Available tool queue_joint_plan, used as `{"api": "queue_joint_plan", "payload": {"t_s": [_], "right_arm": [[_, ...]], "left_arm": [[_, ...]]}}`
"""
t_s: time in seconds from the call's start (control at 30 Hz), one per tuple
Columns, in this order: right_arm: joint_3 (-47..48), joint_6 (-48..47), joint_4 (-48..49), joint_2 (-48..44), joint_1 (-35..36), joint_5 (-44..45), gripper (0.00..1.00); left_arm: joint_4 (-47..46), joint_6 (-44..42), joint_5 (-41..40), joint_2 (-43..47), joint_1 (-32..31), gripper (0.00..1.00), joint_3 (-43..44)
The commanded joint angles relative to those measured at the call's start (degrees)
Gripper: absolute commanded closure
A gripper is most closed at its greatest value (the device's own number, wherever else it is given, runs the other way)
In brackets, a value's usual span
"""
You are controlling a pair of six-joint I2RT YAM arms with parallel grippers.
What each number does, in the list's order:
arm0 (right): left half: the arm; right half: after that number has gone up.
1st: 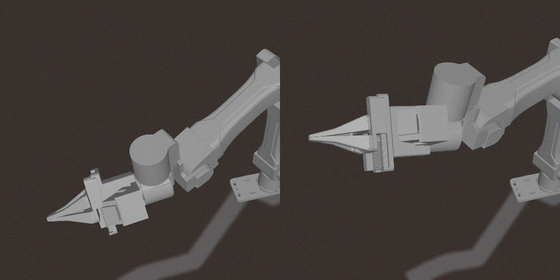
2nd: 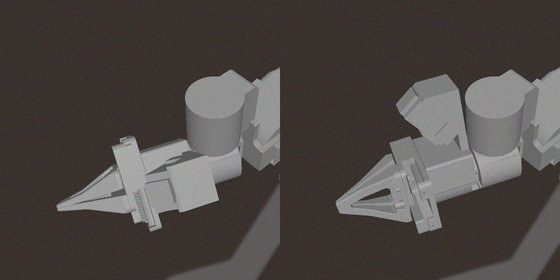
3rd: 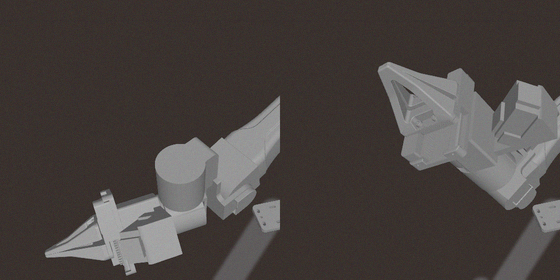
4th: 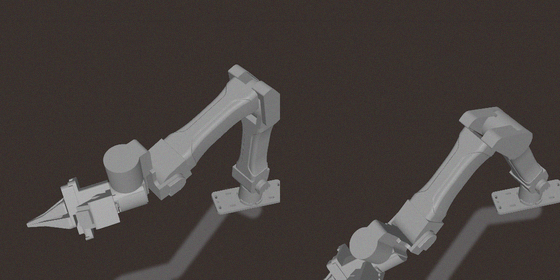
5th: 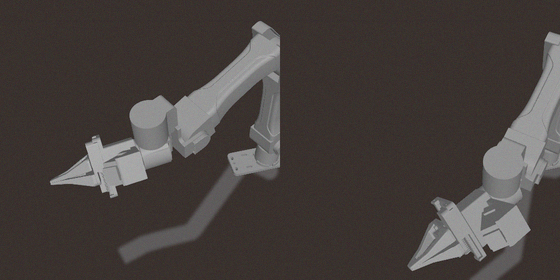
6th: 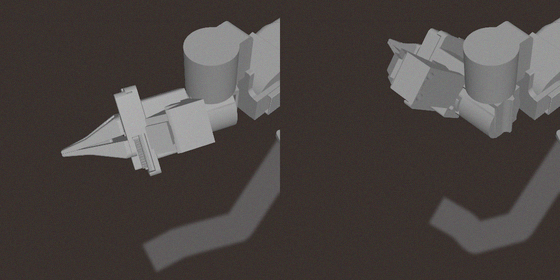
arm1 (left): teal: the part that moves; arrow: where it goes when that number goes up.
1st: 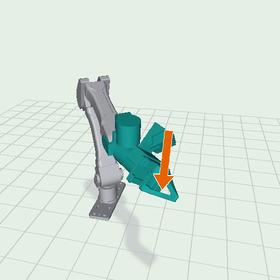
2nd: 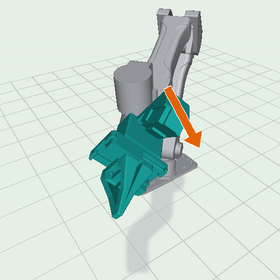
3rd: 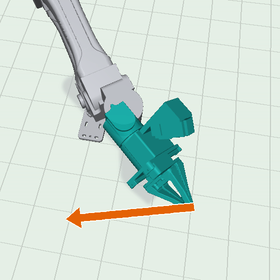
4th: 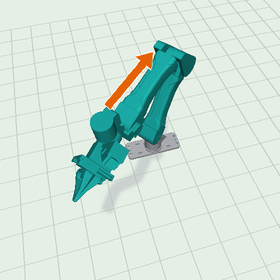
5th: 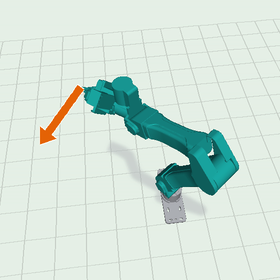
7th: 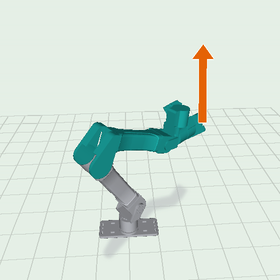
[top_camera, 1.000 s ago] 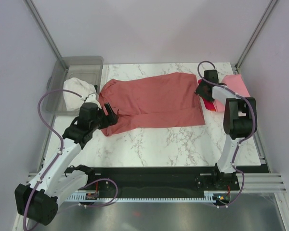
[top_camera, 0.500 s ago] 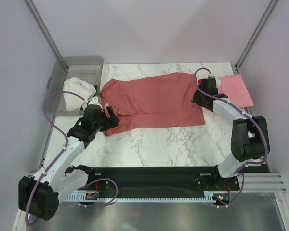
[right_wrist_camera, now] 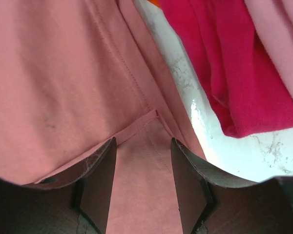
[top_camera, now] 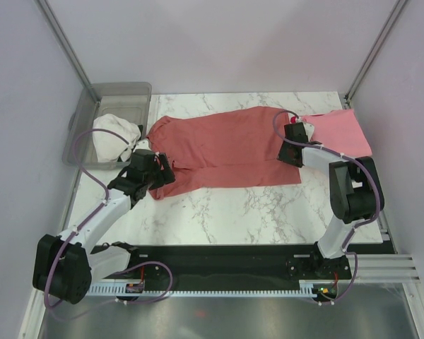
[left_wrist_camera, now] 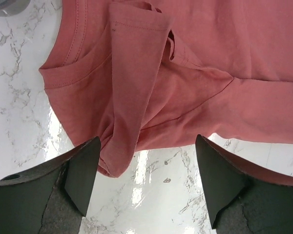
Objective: Fold and stack the t-shirts
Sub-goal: Fold the tshirt
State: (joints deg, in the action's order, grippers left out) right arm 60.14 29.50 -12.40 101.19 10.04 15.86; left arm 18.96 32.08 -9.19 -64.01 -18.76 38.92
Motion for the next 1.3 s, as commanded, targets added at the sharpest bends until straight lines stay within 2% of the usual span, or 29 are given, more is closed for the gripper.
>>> {"api": "queue_joint_plan", "payload": {"t_s": [0.0, 0.13, 0.17, 0.2, 0.27, 0.3, 0.43, 0.6, 0.87, 1.0, 1.27], "right_arm": [[2.3, -0.8, 2.2, 1.6, 0.2, 4.3, 0.44], [2.8, -0.8, 2.4, 3.0, 0.4, 4.8, 0.52], [2.8, -0.8, 2.4, 3.2, 0.5, 4.8, 0.57], [2.9, -0.7, 2.5, 3.2, 0.6, 5.0, 0.67], [2.5, -0.6, 2.5, 2.4, 0.8, 6.1, 0.75], [2.3, -0.6, 2.5, 2.1, 0.8, 6.5, 0.84], [1.0, -0.4, 2.6, 0.6, 0.9, 7.3, 1.00], [0.2, -0.1, 2.8, -0.6, 0.9, 7.7, 1.00], [-0.1, -0.1, 3.0, -1.1, 0.8, 7.6, 1.00], [-0.3, -0.1, 3.0, -1.2, 0.9, 7.6, 1.00], [-0.3, 0.1, 2.8, -1.3, 0.9, 7.0, 1.00]], "left_arm": [[-3.5, -1.1, -2.1, 0.5, 0.0, 0.15, -0.4], [-4.6, -1.5, -1.6, 0.3, 0.0, 0.16, -1.6], [-5.0, -1.4, -1.5, -0.1, 0.0, 0.17, -1.6], [-5.1, -1.6, -1.4, -0.3, 0.0, 0.18, -1.7], [-5.2, -1.8, -1.3, -0.7, 0.4, 0.19, -1.6], [-5.3, -1.8, -1.3, -1.1, 0.5, 0.19, -1.6], [-5.5, -2.2, -0.7, -2.2, 1.0, 0.23, -1.1], [-5.8, -2.5, -0.4, -4.0, 1.1, 0.35, -1.3], [-5.6, -2.8, 1.0, -6.4, 2.0, 0.46, -1.2], [-5.2, -2.8, 0.8, -5.8, 2.2, 0.46, -2.3], [-3.8, -1.8, 3.9, -1.1, 2.2, 0.41, -6.1]]}}
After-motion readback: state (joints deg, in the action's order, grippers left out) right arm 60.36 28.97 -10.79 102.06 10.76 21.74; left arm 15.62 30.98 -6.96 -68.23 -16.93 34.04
